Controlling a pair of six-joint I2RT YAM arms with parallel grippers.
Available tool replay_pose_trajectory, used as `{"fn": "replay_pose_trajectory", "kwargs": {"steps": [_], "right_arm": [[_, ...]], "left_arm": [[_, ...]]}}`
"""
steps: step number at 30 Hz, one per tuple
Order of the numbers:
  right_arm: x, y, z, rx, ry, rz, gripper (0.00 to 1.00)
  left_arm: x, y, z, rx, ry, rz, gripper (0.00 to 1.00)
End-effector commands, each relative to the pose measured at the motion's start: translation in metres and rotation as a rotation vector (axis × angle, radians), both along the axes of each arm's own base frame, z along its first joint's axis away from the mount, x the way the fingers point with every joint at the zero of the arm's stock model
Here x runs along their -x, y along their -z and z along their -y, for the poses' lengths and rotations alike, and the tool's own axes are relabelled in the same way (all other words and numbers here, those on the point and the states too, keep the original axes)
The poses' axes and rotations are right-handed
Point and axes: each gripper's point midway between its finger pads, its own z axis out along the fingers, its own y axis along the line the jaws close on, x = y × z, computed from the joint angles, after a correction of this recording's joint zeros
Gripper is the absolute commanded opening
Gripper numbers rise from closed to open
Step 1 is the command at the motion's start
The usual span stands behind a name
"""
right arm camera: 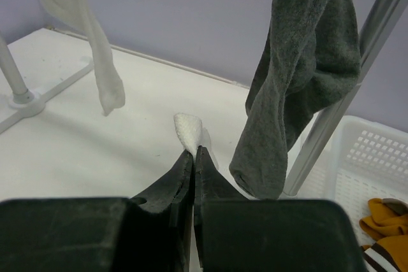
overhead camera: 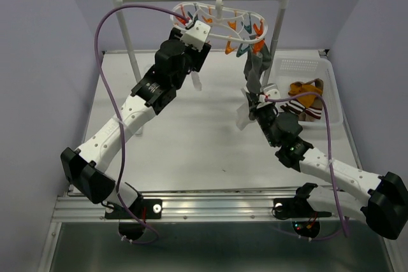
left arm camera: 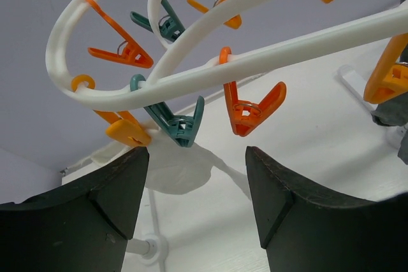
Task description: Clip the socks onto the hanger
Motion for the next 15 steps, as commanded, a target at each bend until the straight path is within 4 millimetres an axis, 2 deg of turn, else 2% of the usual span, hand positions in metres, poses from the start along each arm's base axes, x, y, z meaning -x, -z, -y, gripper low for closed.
{"fn": "replay_pose_trajectory", "kwargs": {"steps": [1, 6, 8, 15], "right_arm": [[-0.002, -0.009, 0.005, -0.023, 0.023, 0.021, 0.01], [-0.002, -0.01, 0.005, -0.026, 0.023, 0.021, 0.01], [-0.001, -0.011, 0.005, -0.026, 0.023, 0.024, 0.01], [0.002, -0.015, 0.008, -0.032, 0.022, 0.032, 0.01]], "left_arm": [[-0.004, -0.035, -0.002, 0.024, 0.007, 0.079, 0.73], [-0.009, -0.038, -0.002, 0.027, 0.01, 0.086, 0.72], [-0.012, -0.042, -0.004, 0.033, 0.0, 0.095, 0.66], [-0.018, -0.046, -0.007, 0.034, -0.011, 0.102, 0.63]]}}
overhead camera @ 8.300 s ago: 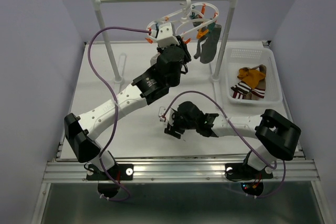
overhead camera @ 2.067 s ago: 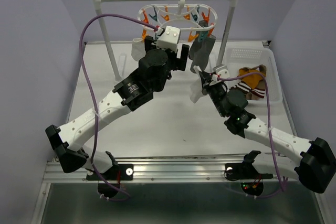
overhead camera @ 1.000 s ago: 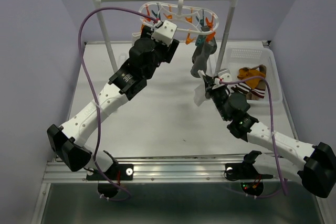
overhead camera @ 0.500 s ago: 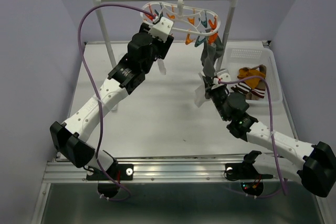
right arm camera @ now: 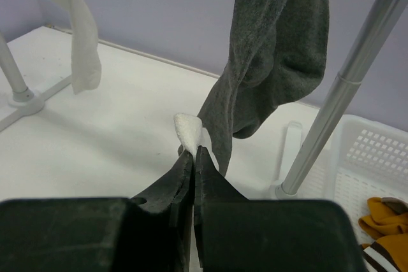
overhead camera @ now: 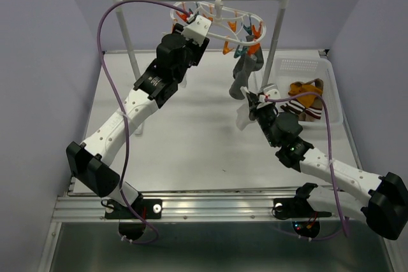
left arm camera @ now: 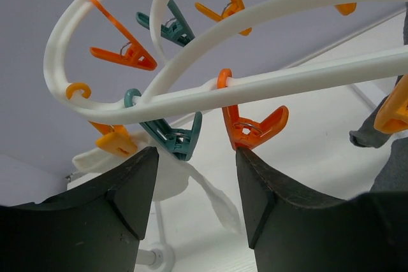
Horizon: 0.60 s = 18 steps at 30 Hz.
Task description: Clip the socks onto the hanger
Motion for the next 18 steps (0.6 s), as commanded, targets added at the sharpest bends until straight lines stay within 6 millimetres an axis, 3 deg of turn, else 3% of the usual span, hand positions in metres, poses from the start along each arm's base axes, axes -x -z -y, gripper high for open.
{"fn": "replay_pose_trajectory", "kwargs": {"steps": [1, 18], "right_arm": [[0.002, -0.017, 0.008, -0.038, 0.021, 0.039, 0.01], [0.002, -0.021, 0.009, -0.033, 0.023, 0.046, 0.01]], "left_arm": [[0.001, -0.043, -0.006, 0.052, -0.005, 0.096, 0.63], [-0.016, -0.043, -0.007, 0.016, -0.022, 0.105, 0.62]]}}
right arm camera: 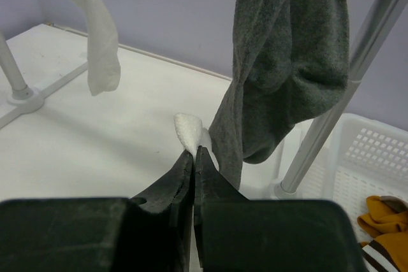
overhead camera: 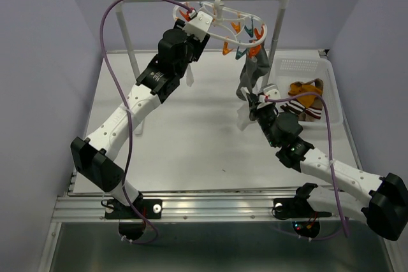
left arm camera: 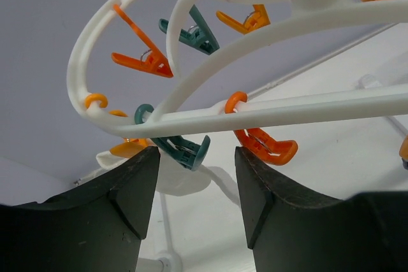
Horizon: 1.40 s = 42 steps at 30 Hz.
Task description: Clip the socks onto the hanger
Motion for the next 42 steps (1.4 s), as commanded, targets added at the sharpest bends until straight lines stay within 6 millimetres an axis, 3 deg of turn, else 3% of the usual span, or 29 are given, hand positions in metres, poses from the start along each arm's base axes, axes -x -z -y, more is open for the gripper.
{"fn": "replay_pose_trajectory", "kwargs": {"steps": [1, 3, 10, 18, 19, 25, 42], "right_arm": [[0.001, -0.022, 0.008, -0.038, 0.023, 0.053, 0.01], [0.0, -0.022, 0.008, -0.035, 0.027, 0.052, 0.01], [0.0, -0.024, 0.009, -0.032, 0.029, 0.057, 0.01], [-0.002, -0.022, 0.007, -0.021, 0.027, 0.054, 0.01], [-0.002, -0.021, 0.006, -0.02, 0.027, 0.053, 0.01], [-0.003, -0.02, 0.005, -0.017, 0.027, 0.05, 0.01], [0.0, -0.022, -0.003, -0.021, -0.021, 0.052, 0.01]], "left_arm": [[-0.004, -0.034, -0.005, 0.03, -0.007, 0.082, 0.62], [-0.006, -0.034, -0.005, 0.033, -0.005, 0.081, 0.61], [-0.01, -0.04, -0.004, 0.049, 0.01, 0.104, 0.44], [-0.005, -0.044, 0.001, 0.048, 0.054, 0.122, 0.44], [-0.005, -0.045, 0.001, 0.048, 0.056, 0.124, 0.41], [-0.004, -0.046, 0.004, 0.048, 0.073, 0.124, 0.0], [0.005, -0.046, 0.009, 0.158, 0.095, 0.075, 0.0]]}}
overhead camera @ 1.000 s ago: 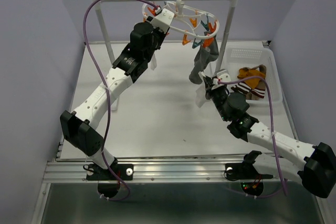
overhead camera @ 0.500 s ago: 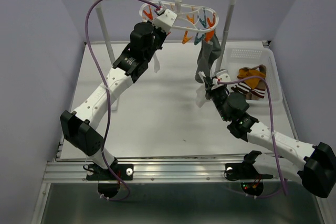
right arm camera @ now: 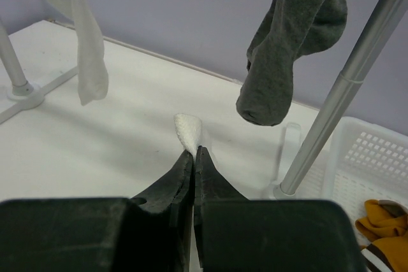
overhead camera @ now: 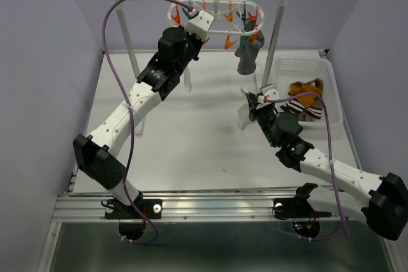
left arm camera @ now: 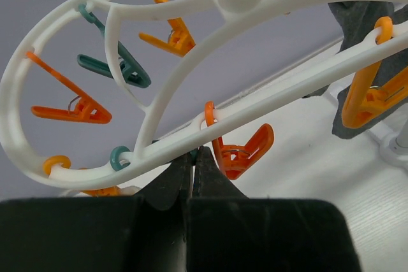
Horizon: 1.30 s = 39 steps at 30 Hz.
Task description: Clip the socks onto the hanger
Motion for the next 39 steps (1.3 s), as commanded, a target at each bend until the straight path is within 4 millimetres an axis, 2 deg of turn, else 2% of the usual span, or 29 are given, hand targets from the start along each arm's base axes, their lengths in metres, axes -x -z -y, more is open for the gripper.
{"fn": "replay_pose_trajectory", "kwargs": {"steps": [1, 3, 5, 9, 10, 12, 16, 19, 23, 26, 28, 33, 35, 39], "right_arm": [[0.0, -0.023, -0.002, -0.043, -0.014, 0.046, 0.01], [0.0, -0.022, -0.002, -0.041, -0.016, 0.041, 0.01], [0.0, -0.022, -0.002, -0.041, -0.017, 0.035, 0.01], [0.0, -0.02, -0.004, -0.04, -0.026, 0.027, 0.01], [0.0, -0.021, -0.005, -0.042, -0.027, 0.027, 0.01], [0.0, -0.021, -0.005, -0.042, -0.03, 0.028, 0.01], [0.0, -0.021, -0.006, -0.042, -0.032, 0.026, 0.01], [-0.001, -0.021, -0.005, -0.04, -0.027, 0.027, 0.01], [0.0, -0.022, -0.004, -0.041, -0.022, 0.031, 0.01], [0.001, -0.023, -0.003, -0.043, -0.022, 0.033, 0.01], [0.001, -0.022, -0.003, -0.04, -0.022, 0.032, 0.01], [0.003, -0.025, -0.001, -0.045, -0.022, 0.04, 0.01], [0.004, -0.026, 0.0, -0.047, -0.023, 0.044, 0.01], [0.006, -0.026, 0.002, -0.048, -0.023, 0.048, 0.01]], "left_arm": [[0.014, -0.049, -0.011, 0.108, -0.011, 0.073, 0.0], [0.015, -0.041, -0.012, 0.095, -0.016, 0.051, 0.0], [0.018, -0.038, -0.013, 0.088, -0.013, 0.04, 0.16], [0.025, -0.036, -0.016, 0.1, -0.012, 0.012, 0.22], [0.027, -0.038, -0.016, 0.108, -0.009, 0.013, 0.28], [0.027, -0.039, -0.017, 0.114, -0.013, 0.016, 0.33], [0.025, -0.044, -0.021, 0.132, -0.041, 0.024, 0.54], [0.022, -0.047, -0.023, 0.138, -0.062, 0.037, 0.54], [0.017, -0.048, -0.025, 0.123, -0.084, 0.047, 0.59], [0.015, -0.05, -0.027, 0.109, -0.092, 0.06, 0.58], [0.012, -0.05, -0.027, 0.096, -0.094, 0.068, 0.54], [0.009, -0.047, -0.026, 0.047, -0.079, 0.092, 0.52], [0.006, -0.041, -0.031, 0.026, -0.083, 0.089, 0.52], [0.001, -0.043, -0.035, 0.027, -0.064, 0.105, 0.52]]}}
